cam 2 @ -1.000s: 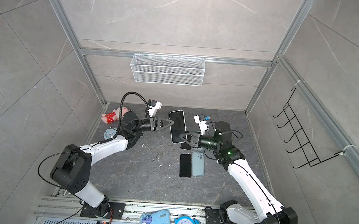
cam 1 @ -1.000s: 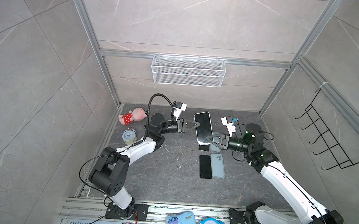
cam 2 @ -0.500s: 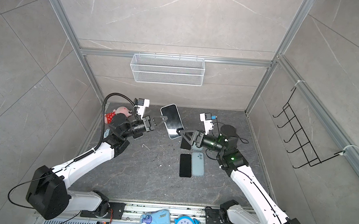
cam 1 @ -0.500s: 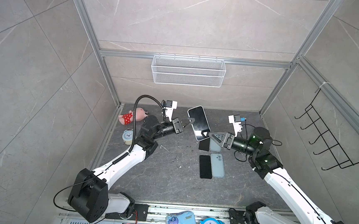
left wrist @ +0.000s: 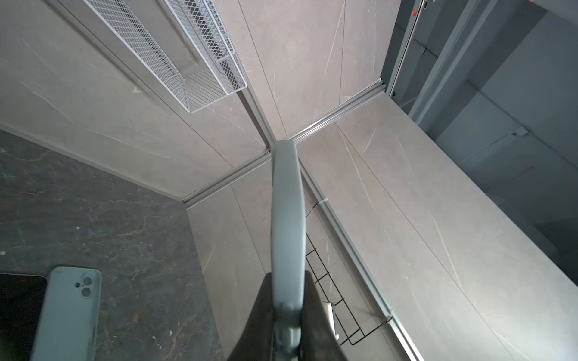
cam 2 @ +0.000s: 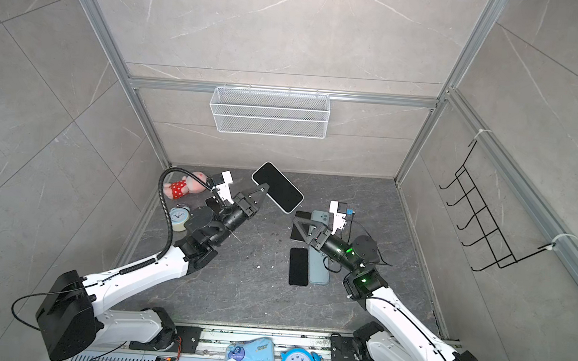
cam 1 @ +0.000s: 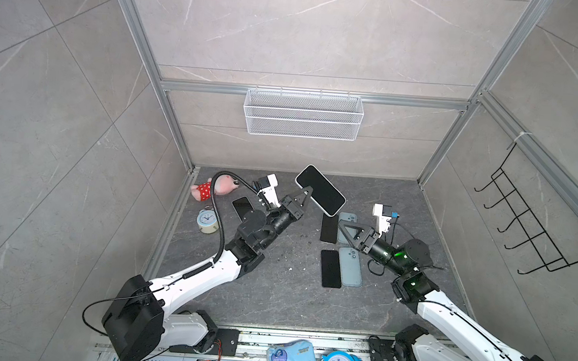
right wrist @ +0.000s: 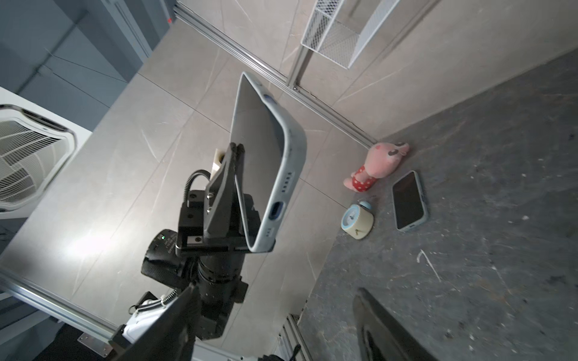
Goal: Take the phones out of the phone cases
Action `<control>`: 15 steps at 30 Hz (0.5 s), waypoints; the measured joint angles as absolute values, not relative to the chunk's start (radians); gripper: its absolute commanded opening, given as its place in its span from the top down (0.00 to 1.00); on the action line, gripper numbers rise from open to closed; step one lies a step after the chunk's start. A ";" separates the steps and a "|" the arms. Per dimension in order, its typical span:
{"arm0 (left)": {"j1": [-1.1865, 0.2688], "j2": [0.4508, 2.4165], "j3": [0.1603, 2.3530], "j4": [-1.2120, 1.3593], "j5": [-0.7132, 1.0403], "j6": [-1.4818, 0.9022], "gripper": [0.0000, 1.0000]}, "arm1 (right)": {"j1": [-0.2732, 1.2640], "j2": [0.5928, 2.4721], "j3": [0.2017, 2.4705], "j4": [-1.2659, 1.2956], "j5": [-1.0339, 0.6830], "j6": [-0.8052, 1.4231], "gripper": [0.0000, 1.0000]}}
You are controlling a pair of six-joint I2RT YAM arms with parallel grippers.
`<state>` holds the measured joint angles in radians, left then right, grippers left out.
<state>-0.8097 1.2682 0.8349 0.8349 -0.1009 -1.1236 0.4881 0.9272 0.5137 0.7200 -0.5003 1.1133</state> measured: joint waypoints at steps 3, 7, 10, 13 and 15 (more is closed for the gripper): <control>-0.859 1.286 0.836 0.857 -0.184 -1.176 1.00 | 0.501 0.928 0.507 0.795 -0.471 1.131 0.29; -0.889 1.325 0.836 0.856 -0.253 -1.235 1.00 | 0.509 0.945 0.506 0.864 -0.450 1.140 0.35; -0.898 1.332 0.836 0.851 -0.283 -1.263 1.00 | 0.511 0.958 0.505 0.865 -0.440 1.141 0.42; -0.899 1.332 0.836 0.853 -0.293 -1.279 1.00 | 0.510 0.962 0.505 0.866 -0.440 1.138 0.49; -0.900 1.332 0.836 0.854 -0.297 -1.285 1.00 | 0.511 0.965 0.505 0.866 -0.440 1.139 0.52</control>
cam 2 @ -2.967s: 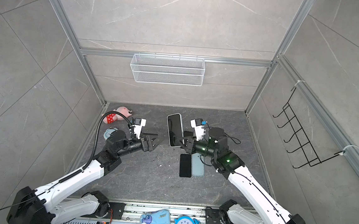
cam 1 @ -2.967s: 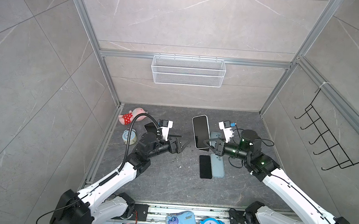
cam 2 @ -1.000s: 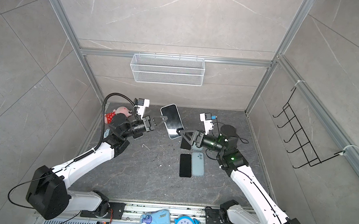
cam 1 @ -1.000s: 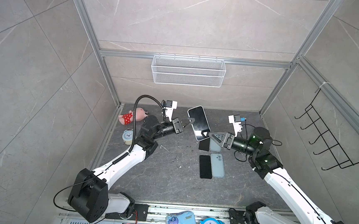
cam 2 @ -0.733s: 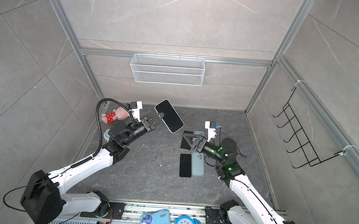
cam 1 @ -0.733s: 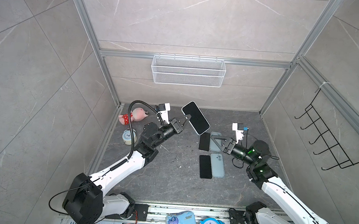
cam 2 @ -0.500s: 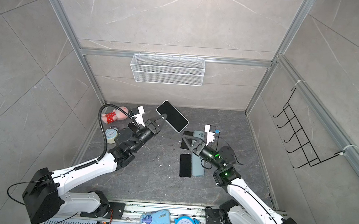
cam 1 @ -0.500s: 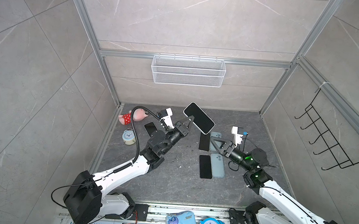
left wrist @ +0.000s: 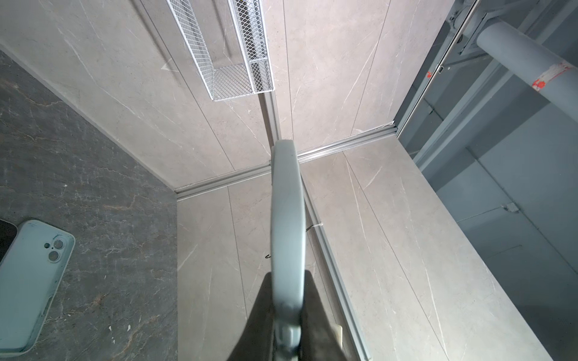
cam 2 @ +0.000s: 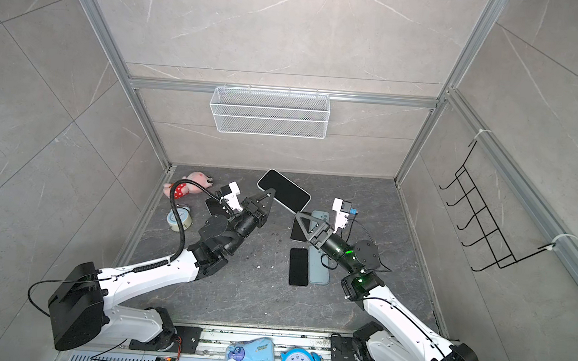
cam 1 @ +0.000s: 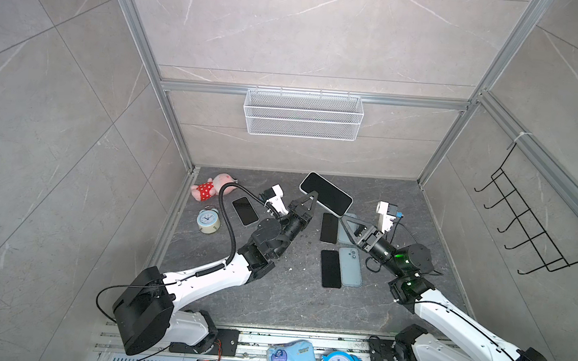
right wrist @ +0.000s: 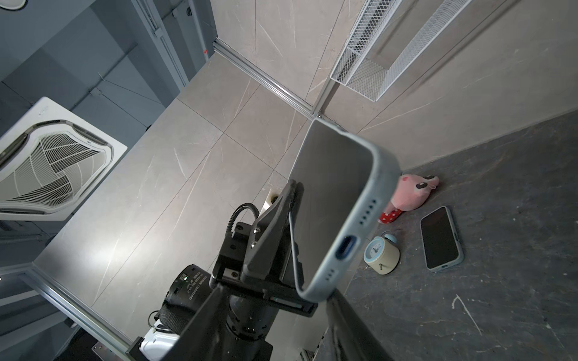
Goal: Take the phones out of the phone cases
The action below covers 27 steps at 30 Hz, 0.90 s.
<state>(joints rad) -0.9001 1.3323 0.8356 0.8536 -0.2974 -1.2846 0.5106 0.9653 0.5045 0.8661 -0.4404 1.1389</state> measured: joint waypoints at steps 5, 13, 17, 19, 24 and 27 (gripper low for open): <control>-0.904 1.335 0.836 0.853 -0.305 -1.287 1.00 | 0.511 0.991 0.505 0.877 -0.441 1.137 0.59; -0.904 1.354 0.836 0.854 -0.302 -1.288 1.00 | 0.511 1.028 0.505 0.884 -0.442 1.137 0.69; -0.904 1.355 0.836 0.857 -0.293 -1.289 1.00 | 0.511 1.034 0.505 0.886 -0.442 1.137 0.75; -0.904 1.355 0.836 0.860 -0.286 -1.290 1.00 | 0.511 1.037 0.505 0.888 -0.442 1.137 0.78; -0.904 1.355 0.836 0.860 -0.281 -1.298 1.00 | 0.511 1.043 0.505 0.889 -0.447 1.139 0.87; -0.903 1.355 0.841 0.857 -0.278 -1.307 1.00 | 0.510 1.043 0.505 0.897 -0.451 1.142 0.90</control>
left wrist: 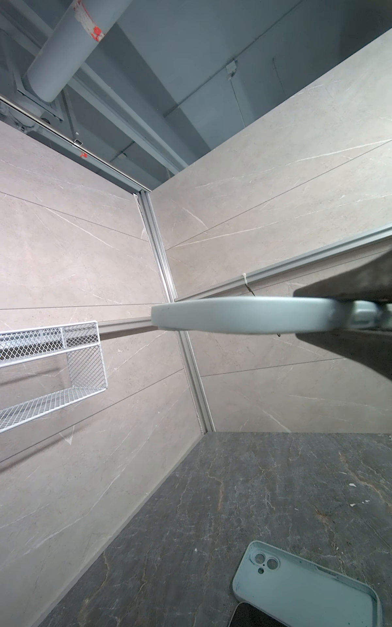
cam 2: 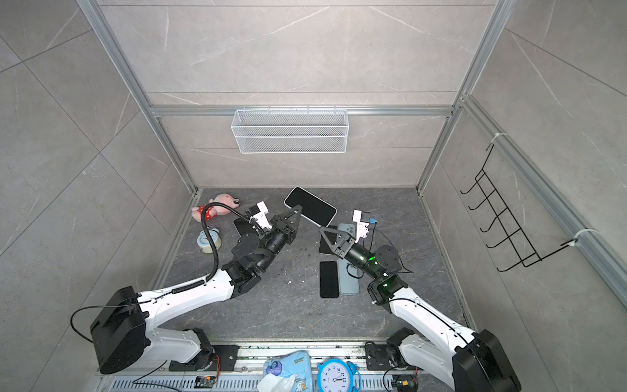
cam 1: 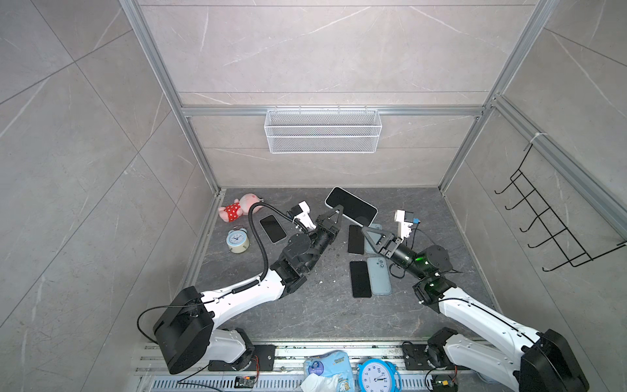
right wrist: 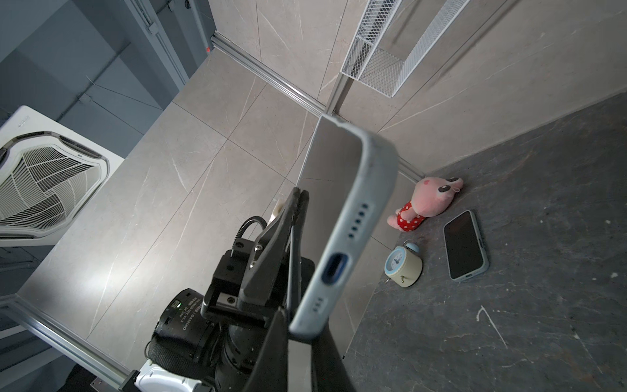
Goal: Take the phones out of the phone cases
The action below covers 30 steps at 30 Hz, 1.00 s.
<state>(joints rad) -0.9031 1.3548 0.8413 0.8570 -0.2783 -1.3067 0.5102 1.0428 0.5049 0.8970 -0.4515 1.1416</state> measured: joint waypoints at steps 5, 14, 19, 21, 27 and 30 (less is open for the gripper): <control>-0.903 1.355 0.850 0.847 -0.274 -1.307 1.00 | 0.510 1.043 0.505 0.908 -0.453 1.141 0.94; -0.894 1.355 0.855 0.831 -0.268 -1.318 1.00 | 0.510 1.045 0.532 0.846 -0.461 1.062 1.00; -0.896 1.355 0.878 0.780 -0.230 -1.347 1.00 | 0.512 1.032 0.572 0.669 -0.460 0.910 1.00; -0.900 1.355 0.886 0.768 -0.202 -1.362 1.00 | 0.512 1.032 0.589 0.581 -0.444 0.846 1.00; -0.907 1.355 0.886 0.764 -0.173 -1.388 1.00 | 0.512 1.032 0.612 0.428 -0.370 0.709 1.00; -0.905 1.354 0.886 0.764 -0.175 -1.388 1.00 | 0.512 1.018 0.608 0.405 -0.358 0.693 0.85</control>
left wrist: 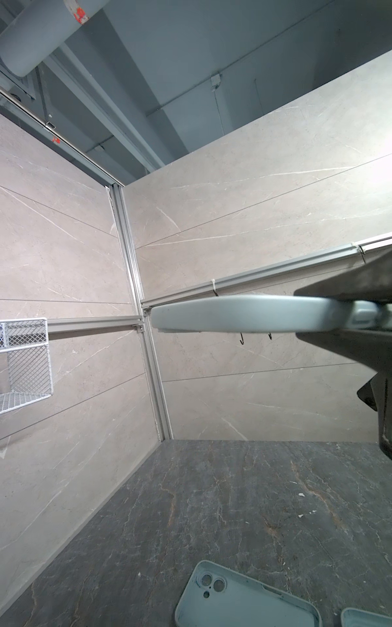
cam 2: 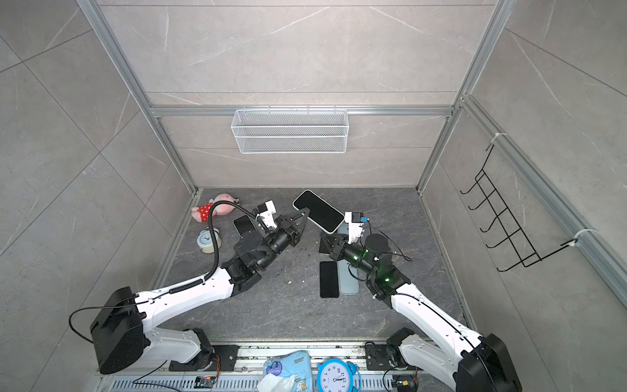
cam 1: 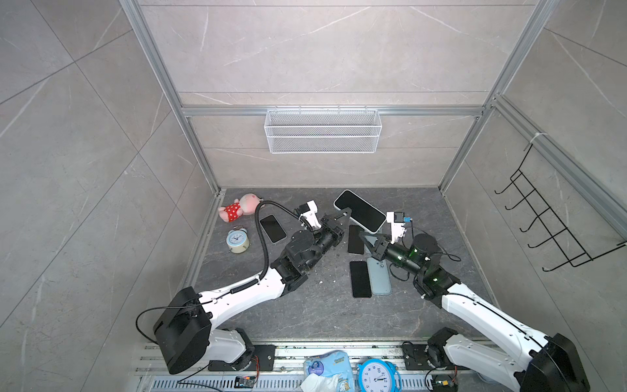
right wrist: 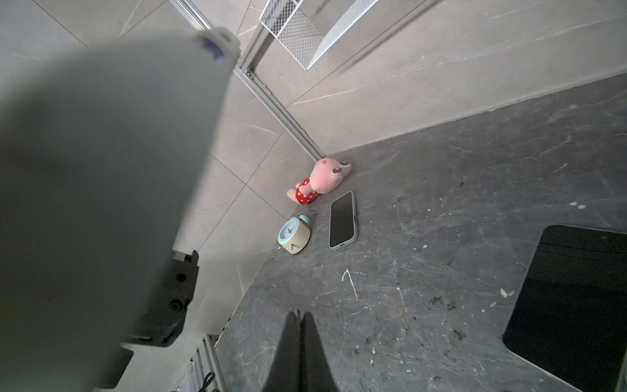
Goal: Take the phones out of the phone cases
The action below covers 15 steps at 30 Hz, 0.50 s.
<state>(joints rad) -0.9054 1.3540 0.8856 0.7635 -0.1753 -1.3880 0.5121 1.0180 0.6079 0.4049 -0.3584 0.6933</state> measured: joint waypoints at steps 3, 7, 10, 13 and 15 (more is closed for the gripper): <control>-0.905 1.344 0.876 0.764 -0.179 -1.386 1.00 | 0.512 0.954 0.575 0.408 -0.359 0.706 0.49; -0.905 1.328 0.868 0.765 -0.181 -1.384 1.00 | 0.512 0.863 0.543 0.442 -0.394 0.761 0.36; -0.905 1.325 0.863 0.768 -0.180 -1.384 1.00 | 0.512 0.848 0.543 0.499 -0.425 0.811 0.35; -0.904 1.325 0.857 0.768 -0.181 -1.384 1.00 | 0.512 0.878 0.543 0.572 -0.463 0.869 0.36; -0.904 1.325 0.852 0.768 -0.181 -1.383 1.00 | 0.512 0.908 0.543 0.624 -0.484 0.908 0.38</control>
<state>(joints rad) -0.9043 1.3254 0.8520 0.7681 -0.1810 -1.3834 0.5121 0.9081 0.5430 0.6243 -0.4839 0.9081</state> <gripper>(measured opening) 0.118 0.637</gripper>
